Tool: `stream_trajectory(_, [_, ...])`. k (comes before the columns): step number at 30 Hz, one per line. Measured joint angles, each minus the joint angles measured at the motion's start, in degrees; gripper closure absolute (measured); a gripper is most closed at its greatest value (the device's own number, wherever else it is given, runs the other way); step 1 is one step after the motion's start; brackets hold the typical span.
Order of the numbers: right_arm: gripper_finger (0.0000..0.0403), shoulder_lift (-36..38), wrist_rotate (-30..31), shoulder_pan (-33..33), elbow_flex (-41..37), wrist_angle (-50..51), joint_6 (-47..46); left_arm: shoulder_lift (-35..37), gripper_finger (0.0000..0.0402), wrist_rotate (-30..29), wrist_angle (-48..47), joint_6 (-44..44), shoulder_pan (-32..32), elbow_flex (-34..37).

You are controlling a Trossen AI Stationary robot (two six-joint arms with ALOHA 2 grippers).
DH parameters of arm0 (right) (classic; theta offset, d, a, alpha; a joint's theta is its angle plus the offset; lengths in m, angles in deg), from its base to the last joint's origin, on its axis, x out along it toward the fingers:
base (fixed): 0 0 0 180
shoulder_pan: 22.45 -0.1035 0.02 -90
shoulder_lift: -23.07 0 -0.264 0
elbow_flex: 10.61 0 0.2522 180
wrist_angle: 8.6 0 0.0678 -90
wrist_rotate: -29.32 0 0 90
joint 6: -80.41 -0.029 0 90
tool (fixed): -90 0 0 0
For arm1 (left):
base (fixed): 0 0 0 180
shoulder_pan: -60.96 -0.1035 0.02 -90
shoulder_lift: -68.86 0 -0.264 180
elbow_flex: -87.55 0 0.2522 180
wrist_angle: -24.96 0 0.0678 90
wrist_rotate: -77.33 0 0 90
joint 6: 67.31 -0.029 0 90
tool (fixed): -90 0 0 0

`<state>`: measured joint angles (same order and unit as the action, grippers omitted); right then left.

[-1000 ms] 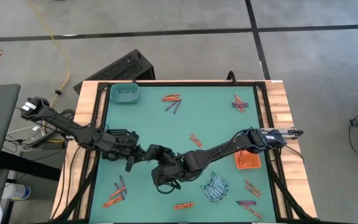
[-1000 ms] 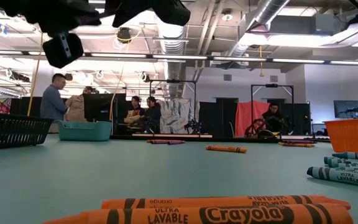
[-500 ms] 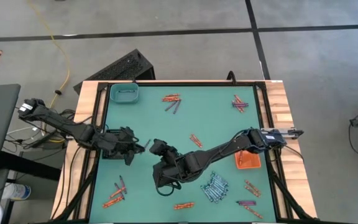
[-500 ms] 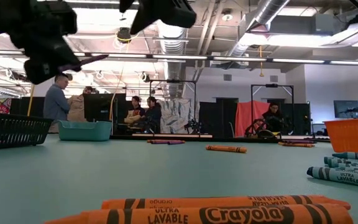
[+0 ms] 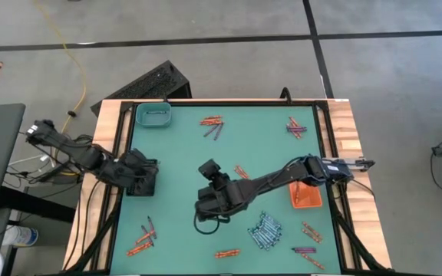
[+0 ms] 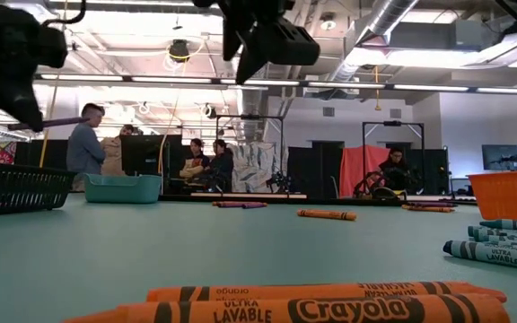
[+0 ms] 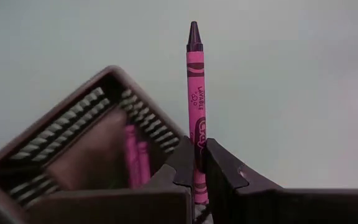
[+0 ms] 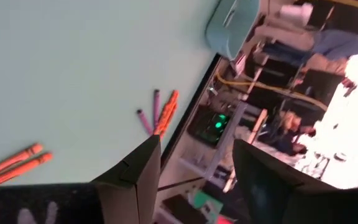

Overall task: Sort crayons
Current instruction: Put the purple crayon into the black bin

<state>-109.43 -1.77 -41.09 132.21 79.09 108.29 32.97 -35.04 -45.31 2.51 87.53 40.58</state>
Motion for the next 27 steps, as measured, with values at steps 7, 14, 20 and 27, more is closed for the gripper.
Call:
stream_trajectory(7, [0.0209,0.0,-2.2,1.0,0.0,4.6,-5.7,-1.5,0.0401,2.7,-3.5,3.6,1.4,-1.6])
stream_trajectory(14, [0.0214,0.0,-2.3,1.1,0.0,5.2,-5.8,-7.6,0.0401,4.1,-3.7,6.6,1.4,-1.7])
stream_trajectory(20, [0.0214,0.0,-3.8,1.1,0.0,5.5,-5.5,-13.3,0.0401,9.4,-3.4,14.5,1.4,-1.5])
stream_trajectory(27, [0.0214,0.0,-4.6,1.1,0.0,5.5,-4.9,-16.4,0.0396,8.7,-4.2,19.3,1.4,-1.6])
